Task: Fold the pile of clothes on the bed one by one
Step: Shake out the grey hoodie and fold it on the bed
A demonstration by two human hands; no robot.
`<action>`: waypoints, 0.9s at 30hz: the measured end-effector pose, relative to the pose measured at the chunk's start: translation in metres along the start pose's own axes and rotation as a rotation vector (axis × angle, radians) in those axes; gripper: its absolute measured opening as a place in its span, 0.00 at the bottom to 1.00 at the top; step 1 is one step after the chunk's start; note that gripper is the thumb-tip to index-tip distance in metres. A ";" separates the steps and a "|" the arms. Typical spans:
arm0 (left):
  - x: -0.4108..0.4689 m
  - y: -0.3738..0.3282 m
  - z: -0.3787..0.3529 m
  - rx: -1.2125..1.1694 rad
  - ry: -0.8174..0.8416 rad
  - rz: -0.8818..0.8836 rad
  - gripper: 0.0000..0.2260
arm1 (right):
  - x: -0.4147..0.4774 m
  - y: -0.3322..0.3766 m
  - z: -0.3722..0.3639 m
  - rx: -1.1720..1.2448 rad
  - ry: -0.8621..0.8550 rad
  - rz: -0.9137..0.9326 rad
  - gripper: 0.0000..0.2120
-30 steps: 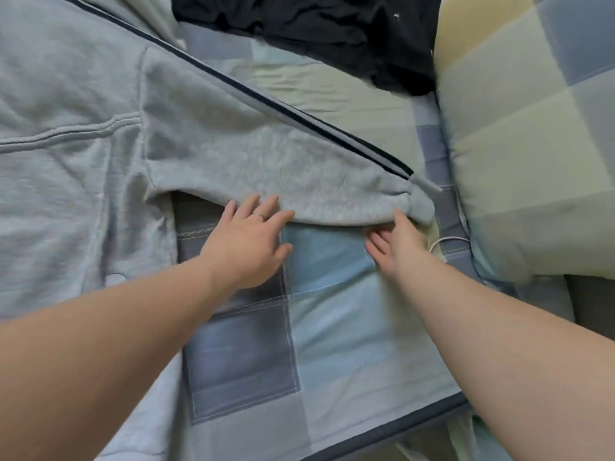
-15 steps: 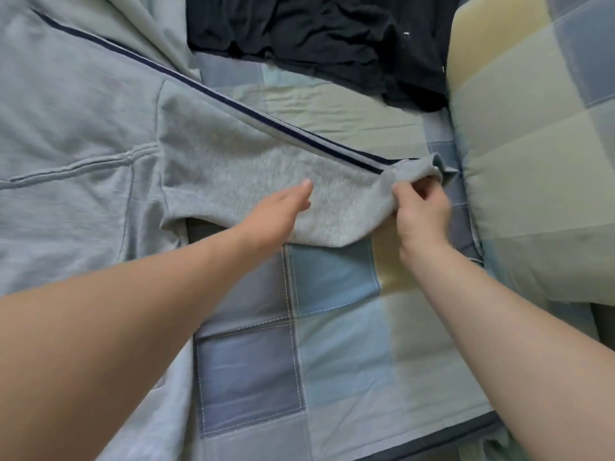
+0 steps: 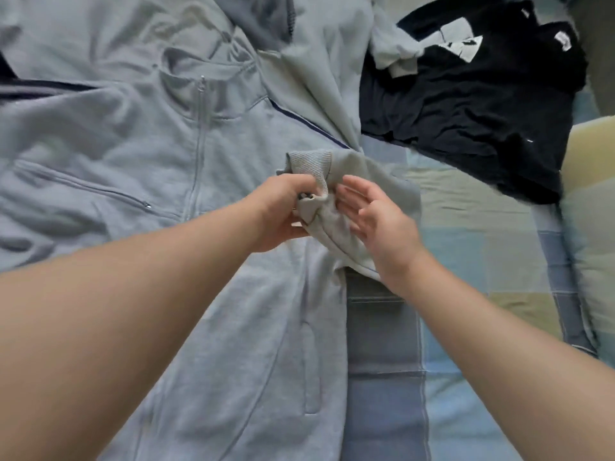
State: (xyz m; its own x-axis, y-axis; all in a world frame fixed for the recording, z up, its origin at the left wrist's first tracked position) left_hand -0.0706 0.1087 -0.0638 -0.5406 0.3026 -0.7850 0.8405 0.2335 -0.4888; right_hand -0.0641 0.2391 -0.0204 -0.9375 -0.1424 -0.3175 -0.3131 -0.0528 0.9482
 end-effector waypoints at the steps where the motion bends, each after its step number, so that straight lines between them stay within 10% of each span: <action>1: -0.006 -0.002 0.028 -0.037 -0.028 0.005 0.08 | 0.004 -0.001 -0.023 0.031 0.006 -0.023 0.25; 11: -0.088 -0.018 0.284 -0.124 -0.108 -0.009 0.24 | 0.030 -0.031 -0.317 0.269 0.241 -0.192 0.26; 16: -0.135 -0.015 0.398 -0.168 -0.317 -0.029 0.04 | 0.027 -0.043 -0.433 0.302 0.327 -0.301 0.28; 27: -0.250 -0.069 0.638 -0.198 -0.579 -0.222 0.08 | 0.040 -0.010 -0.687 0.052 0.468 -0.111 0.29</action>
State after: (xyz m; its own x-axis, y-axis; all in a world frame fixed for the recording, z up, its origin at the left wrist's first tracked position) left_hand 0.0293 -0.5723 -0.0765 -0.5476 -0.3064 -0.7786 0.6586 0.4161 -0.6270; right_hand 0.0055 -0.4447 -0.0465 -0.7324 -0.5690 -0.3739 -0.4260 -0.0455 0.9036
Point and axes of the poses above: each hand's wrist, its own x-axis towards the middle knuckle, its own z-axis out of the back of the hand, y = z × x, the point moved 8 cm from there along x, towards the middle knuckle, and after that the axes turned 11 degrees about z, right-handed, at the moved point
